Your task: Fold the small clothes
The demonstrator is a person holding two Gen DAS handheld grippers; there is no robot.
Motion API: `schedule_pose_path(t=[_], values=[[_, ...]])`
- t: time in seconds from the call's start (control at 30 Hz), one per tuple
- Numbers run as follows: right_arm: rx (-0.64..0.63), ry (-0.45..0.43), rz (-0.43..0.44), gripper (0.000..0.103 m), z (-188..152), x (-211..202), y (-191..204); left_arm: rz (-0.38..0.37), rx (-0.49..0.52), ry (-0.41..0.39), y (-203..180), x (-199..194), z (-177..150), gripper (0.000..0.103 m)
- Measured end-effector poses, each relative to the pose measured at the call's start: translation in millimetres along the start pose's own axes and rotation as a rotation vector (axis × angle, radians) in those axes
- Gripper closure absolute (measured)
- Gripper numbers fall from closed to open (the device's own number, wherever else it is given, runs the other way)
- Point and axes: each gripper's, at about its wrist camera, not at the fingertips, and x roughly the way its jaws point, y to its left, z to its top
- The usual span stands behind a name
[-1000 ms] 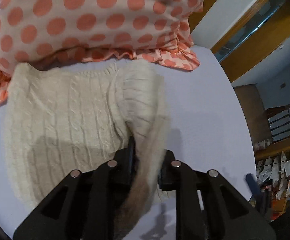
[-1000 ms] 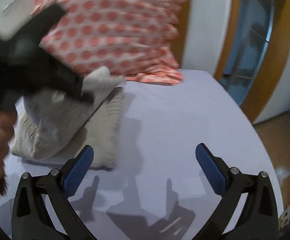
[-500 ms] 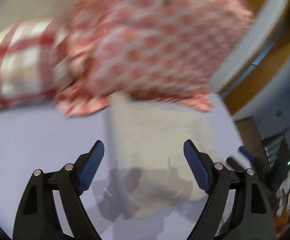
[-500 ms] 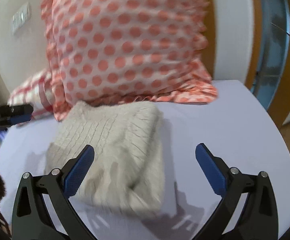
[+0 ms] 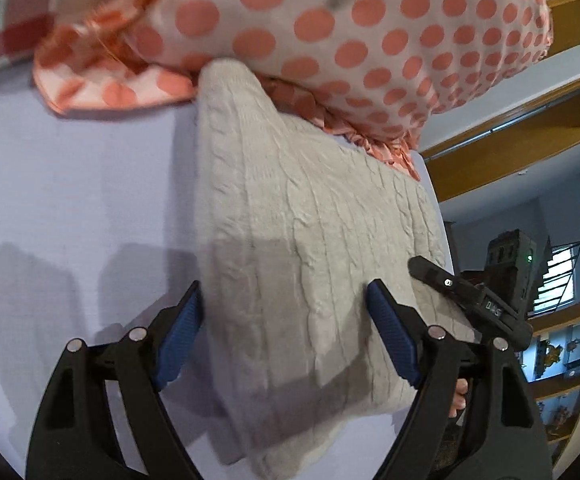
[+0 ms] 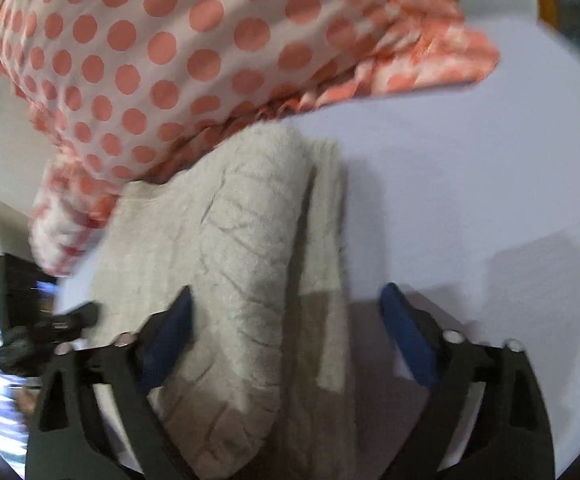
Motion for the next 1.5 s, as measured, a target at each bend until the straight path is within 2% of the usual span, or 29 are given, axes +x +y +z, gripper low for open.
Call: schedule_pose_path(t=[0.07, 0.13, 0.17, 0.2, 0.23, 0.33, 0.43, 0.57, 0.63, 0.67, 0.7, 0.77, 0.8, 0.83, 0.87, 0.9, 0.97, 1.0, 1.07, 1.13, 1.23, 1.3, 1.37, 1.4, 1.47, 1.5], values=[[0.009, 0.014, 0.082, 0.024, -2, 2, -4, -0.029, -0.010, -0.011, 2, 4, -1, 0.018], [0.030, 0.029, 0.165, 0.030, -7, 4, -7, -0.051, -0.025, -0.023, 5, 4, -1, 0.020], [0.021, 0.022, 0.173, 0.034, -9, 5, -6, -0.051, -0.032, -0.030, 7, 4, -1, 0.026], [0.015, 0.022, 0.197, 0.050, -12, 6, -7, -0.047, -0.042, -0.036, 9, 4, -1, 0.039], [0.045, 0.032, 0.239, 0.055, -16, 9, -10, -0.051, -0.047, -0.042, 10, 3, -1, 0.050], [0.040, 0.002, 0.307, 0.062, -23, 1, 1, -0.053, -0.001, -0.064, 6, -14, -6, 0.061], [0.000, -0.015, 0.385, 0.066, -34, -14, 26, -0.026, 0.044, -0.092, 3, -40, -13, 0.063], [-0.036, 0.005, 0.459, 0.067, -46, -10, 61, -0.020, 0.021, -0.138, 23, -98, -33, 0.063], [-0.051, 0.032, 0.476, 0.067, -55, -3, 75, 0.020, -0.001, -0.144, 38, -120, -50, 0.062], [-0.071, 0.053, 0.463, 0.067, -61, 4, 85, 0.048, -0.008, -0.140, 45, -124, -56, 0.061], [-0.112, 0.074, 0.413, 0.065, -69, 13, 97, 0.089, -0.012, -0.132, 52, -125, -62, 0.058], [-0.171, 0.118, 0.289, 0.054, -80, 32, 115, 0.171, -0.038, -0.097, 73, -117, -70, 0.050], [-0.189, 0.113, 0.238, 0.051, -84, 35, 120, 0.148, -0.065, -0.097, 82, -117, -72, 0.049], [-0.192, 0.096, 0.229, 0.046, -84, 32, 120, 0.100, -0.097, -0.120, 92, -125, -75, 0.049], [-0.198, 0.064, 0.205, 0.044, -85, 23, 122, 0.092, -0.105, -0.145, 96, -135, -77, 0.049], [-0.214, 0.004, 0.159, 0.040, -86, 7, 124, 0.096, -0.098, -0.187, 96, -149, -79, 0.050], [-0.258, -0.137, 0.081, 0.040, -90, -27, 127, 0.117, -0.062, -0.278, 89, -176, -85, 0.050], [-0.288, -0.194, 0.078, 0.040, -96, -46, 132, 0.101, -0.046, -0.313, 85, -190, -90, 0.050], [-0.353, -0.211, 0.165, 0.040, -107, -63, 144, 0.043, 0.000, -0.346, 69, -207, -105, 0.050], [-0.444, -0.178, 0.257, 0.040, -129, -68, 167, 0.010, 0.066, -0.334, 48, -201, -120, 0.046], [-0.522, -0.101, 0.278, 0.040, -150, -49, 192, 0.005, 0.106, -0.274, 29, -172, -125, 0.046], [-0.542, -0.053, 0.207, 0.040, -158, -26, 194, 0.019, 0.083, -0.228, 33, -148, -118, 0.045], [-0.531, -0.041, 0.026, 0.045, -154, -2, 183, 0.017, 0.059, -0.208, 42, -130, -109, 0.046], [-0.496, -0.026, -0.017, 0.050, -147, 10, 171, 0.020, 0.059, -0.212, 43, -124, -107, 0.049], [-0.444, -0.035, 0.034, 0.050, -138, 13, 156, 0.047, 0.071, -0.222, 42, -118, -105, 0.049], [-0.436, -0.033, 0.030, 0.050, -134, 14, 156, 0.065, 0.089, -0.225, 38, -117, -104, 0.048]])
